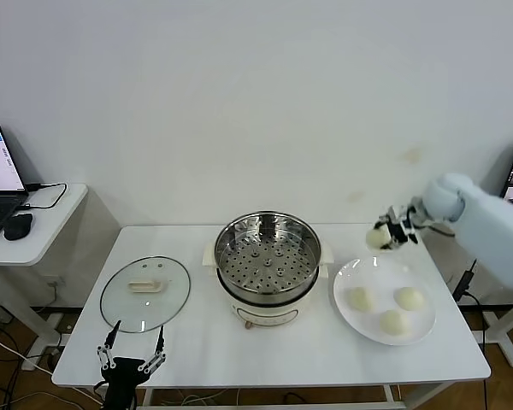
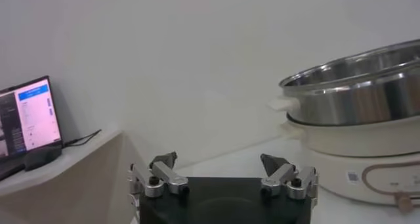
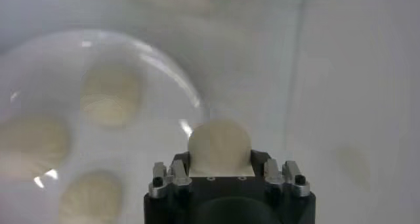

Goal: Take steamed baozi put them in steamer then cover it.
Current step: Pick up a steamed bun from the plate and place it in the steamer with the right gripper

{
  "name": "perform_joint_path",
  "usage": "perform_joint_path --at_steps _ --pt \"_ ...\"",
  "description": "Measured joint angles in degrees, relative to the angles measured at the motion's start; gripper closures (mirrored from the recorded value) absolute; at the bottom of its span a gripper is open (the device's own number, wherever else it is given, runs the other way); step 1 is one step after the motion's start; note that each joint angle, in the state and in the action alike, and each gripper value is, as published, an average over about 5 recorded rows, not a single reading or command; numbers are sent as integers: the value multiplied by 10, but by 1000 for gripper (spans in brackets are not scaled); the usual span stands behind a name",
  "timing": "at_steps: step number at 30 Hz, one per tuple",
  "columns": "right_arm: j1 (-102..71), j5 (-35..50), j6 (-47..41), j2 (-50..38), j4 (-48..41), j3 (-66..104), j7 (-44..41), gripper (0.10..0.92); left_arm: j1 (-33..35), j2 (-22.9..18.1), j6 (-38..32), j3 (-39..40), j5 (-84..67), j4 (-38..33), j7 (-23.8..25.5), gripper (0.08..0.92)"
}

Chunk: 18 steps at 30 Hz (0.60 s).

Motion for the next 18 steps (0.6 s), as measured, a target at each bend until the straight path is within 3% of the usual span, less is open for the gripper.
perform_joint_path --at_steps 9,18 --pt "94 80 34 62 30 -95 37 448 -5 3 -2 -2 -13 3 4 177" --pt "119 83 103 160 18 -172 61 448 -8 1 -1 -5 -23 5 8 177"
